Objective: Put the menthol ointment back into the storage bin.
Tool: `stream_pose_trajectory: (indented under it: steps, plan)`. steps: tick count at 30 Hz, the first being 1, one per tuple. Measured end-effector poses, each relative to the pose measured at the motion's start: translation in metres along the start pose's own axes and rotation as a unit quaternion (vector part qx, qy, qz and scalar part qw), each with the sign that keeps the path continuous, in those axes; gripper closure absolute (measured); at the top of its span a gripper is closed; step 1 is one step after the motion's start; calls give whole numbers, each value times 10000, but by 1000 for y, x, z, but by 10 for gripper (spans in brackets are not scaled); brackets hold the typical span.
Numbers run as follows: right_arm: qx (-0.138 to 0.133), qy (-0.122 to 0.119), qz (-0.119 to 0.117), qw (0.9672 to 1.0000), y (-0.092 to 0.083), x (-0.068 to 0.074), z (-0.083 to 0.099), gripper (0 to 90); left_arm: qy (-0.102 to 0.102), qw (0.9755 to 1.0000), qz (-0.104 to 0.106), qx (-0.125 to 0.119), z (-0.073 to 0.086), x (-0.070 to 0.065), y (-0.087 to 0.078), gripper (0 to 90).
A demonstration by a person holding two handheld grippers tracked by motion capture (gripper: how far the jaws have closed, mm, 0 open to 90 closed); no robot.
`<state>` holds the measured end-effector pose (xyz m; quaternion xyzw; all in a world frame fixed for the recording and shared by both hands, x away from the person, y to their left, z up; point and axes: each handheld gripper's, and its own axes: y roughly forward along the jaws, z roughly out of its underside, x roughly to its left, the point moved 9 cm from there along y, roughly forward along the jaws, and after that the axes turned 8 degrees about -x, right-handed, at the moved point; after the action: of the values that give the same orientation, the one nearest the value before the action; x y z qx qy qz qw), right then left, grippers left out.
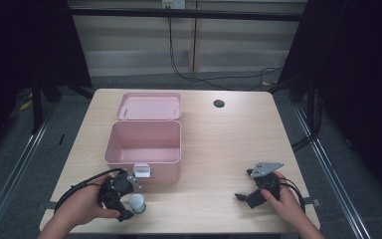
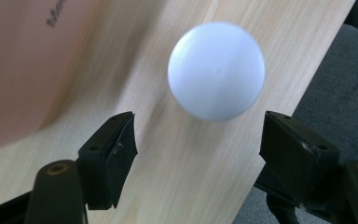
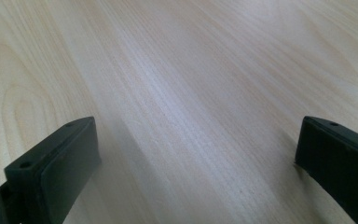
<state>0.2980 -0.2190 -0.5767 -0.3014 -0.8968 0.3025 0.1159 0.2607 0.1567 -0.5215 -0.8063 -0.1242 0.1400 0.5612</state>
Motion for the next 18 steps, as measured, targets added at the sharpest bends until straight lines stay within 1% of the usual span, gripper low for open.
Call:
stream_pose_trajectory:
  steps: [1, 3, 4, 5, 7, 8, 10, 11, 12, 13, 14, 15, 16, 18]
  plan:
    - [-1, -2, 0, 10000, 0, 0, 0, 0, 102, 9999, 19, 39, -2, 0, -1, 274]
    - [-1, 0, 0, 10000, 0, 0, 0, 0, 114, 9999, 16, 10, -4, 0, 0, 283]
    - [-1, 0, 0, 10000, 0, 0, 0, 0, 72, 10000, 29, 34, -5, -1, -1, 283]
    - [0, 0, 0, 10000, 0, 0, 0, 0, 128, 9999, 31, 12, -7, 0, -1, 285]
    - [-1, -1, 0, 10000, 0, 0, 0, 0, 96, 10000, 15, 6, -9, -1, -2, 297]
    - [-1, -1, 0, 10000, 0, 0, 0, 0, 139, 9999, 25, 14, -9, 0, -2, 297]
    - [0, -2, -1, 10000, 0, 0, 0, 0, 132, 9999, 42, 15, -11, -2, -2, 306]
    - [-2, -2, 0, 10000, 0, 0, 0, 0, 176, 9998, 33, -6, -12, -2, -2, 313]
    - [-1, -2, 0, 10000, 0, 0, 0, 0, 167, 9999, 44, 9, -13, -2, -2, 313]
    - [-1, -2, 0, 10000, 0, 0, 0, 0, 209, 9998, 38, 29, -13, -2, -2, 313]
    - [0, -3, 0, 10000, 0, 0, 0, 0, 205, 9998, 39, 4, -15, -3, -1, 318]
    - [0, -3, 0, 10000, 0, 0, 0, 0, 274, 9996, 46, 14, -16, -2, -1, 318]
    - [-1, -3, -1, 10000, 0, 0, 0, 0, 264, 9996, 42, 33, -16, -2, -1, 324]
    - [0, -2, 0, 10000, 0, 0, 0, 0, 305, 9995, 81, 70, -18, -2, -1, 327]
